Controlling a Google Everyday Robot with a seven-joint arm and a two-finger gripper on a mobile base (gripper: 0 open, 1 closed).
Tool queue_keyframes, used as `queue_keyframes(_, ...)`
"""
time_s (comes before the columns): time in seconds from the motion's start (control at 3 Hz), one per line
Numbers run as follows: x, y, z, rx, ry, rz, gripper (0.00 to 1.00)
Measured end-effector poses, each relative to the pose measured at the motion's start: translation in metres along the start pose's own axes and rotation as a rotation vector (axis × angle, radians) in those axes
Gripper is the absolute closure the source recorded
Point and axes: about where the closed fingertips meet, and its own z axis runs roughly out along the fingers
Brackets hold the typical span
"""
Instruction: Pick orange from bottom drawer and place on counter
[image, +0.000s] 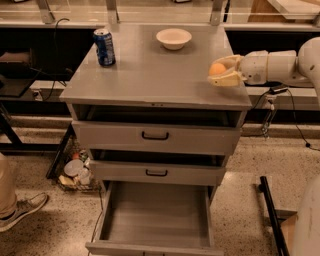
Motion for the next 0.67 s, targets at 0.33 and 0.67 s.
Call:
queue_keyframes(0.33,-0.003,0.0,0.014,-0.012,-0.021,0.01,1.0)
queue_keyframes(0.67,-0.004,0.003,0.025,-0.031,-0.042,0.01,1.0)
